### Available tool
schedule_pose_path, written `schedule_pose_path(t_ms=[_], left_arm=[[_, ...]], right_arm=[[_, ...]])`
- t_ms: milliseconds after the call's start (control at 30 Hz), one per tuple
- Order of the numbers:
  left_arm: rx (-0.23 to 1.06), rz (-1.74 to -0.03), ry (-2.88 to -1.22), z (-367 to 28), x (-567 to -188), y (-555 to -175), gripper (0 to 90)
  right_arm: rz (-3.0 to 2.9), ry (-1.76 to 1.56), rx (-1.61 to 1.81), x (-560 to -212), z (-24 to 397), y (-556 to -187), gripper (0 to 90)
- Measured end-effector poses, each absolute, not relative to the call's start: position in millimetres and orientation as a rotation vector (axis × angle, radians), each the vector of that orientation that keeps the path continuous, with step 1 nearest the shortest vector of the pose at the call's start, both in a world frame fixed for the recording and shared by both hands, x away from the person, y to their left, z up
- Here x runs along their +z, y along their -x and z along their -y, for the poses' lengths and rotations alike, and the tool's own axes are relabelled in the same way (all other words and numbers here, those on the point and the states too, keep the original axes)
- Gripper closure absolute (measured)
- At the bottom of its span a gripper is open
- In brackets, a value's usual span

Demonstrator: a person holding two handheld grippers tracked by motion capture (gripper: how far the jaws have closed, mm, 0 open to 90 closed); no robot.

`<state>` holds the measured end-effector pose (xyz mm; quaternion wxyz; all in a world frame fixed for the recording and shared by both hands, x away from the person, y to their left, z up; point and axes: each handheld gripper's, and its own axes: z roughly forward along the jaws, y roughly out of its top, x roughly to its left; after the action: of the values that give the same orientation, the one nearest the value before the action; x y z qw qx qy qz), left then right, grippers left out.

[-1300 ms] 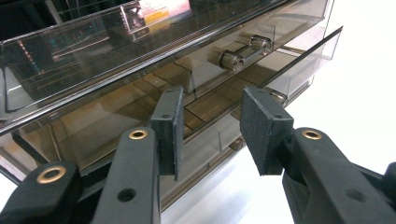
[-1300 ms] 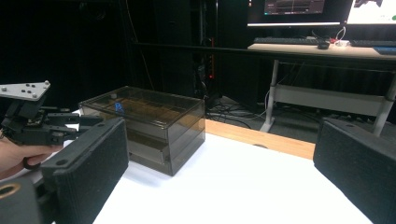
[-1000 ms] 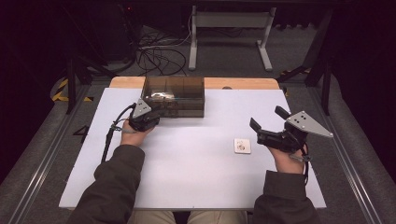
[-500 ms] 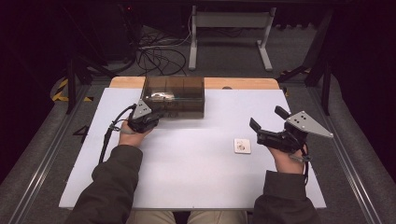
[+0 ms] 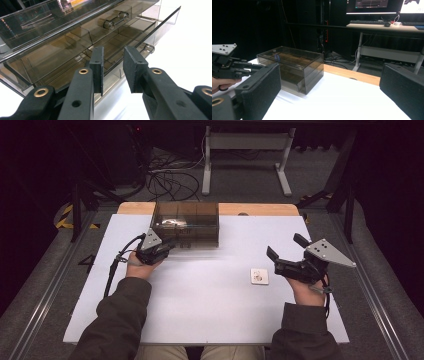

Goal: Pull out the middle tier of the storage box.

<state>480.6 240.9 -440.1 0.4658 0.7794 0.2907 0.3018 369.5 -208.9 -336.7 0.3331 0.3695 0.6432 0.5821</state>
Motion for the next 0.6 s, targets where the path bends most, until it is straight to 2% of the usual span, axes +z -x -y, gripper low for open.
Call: schedule_pose_path(t_ms=[600], left_arm=[[0.741,-0.706,-1.917,-242.1,-439.8,-475.5,71.9]], right_arm=[[-1.678,-0.965,1.525,-336.2,209.5,-369.1,4.4]])
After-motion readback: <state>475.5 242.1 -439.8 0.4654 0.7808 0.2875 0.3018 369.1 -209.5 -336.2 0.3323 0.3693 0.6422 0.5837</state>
